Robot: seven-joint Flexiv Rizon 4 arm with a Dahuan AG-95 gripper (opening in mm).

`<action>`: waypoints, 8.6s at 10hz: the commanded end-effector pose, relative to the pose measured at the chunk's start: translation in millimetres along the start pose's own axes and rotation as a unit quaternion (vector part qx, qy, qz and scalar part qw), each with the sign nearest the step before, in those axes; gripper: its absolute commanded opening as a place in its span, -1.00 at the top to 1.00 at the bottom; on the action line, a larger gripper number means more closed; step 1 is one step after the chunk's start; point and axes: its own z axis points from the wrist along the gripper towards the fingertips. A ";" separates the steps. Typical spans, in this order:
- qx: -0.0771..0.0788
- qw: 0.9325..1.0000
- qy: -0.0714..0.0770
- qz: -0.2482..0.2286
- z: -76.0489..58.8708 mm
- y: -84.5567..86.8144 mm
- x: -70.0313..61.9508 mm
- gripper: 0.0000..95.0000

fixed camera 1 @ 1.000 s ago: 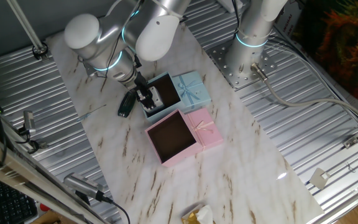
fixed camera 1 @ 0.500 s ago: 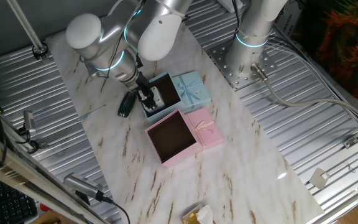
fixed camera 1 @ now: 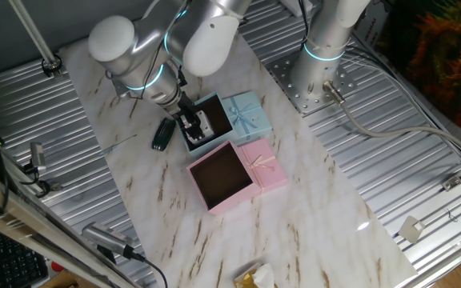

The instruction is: Move an object from one box to another

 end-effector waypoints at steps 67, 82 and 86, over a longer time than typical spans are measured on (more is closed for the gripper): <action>-0.002 0.995 -0.088 -0.052 -91.8 143.6 31.9 1.00; 0.001 0.997 -0.058 -0.045 -58.5 169.5 17.6 1.00; 0.001 0.998 -0.049 -0.044 -47.8 169.2 14.9 1.00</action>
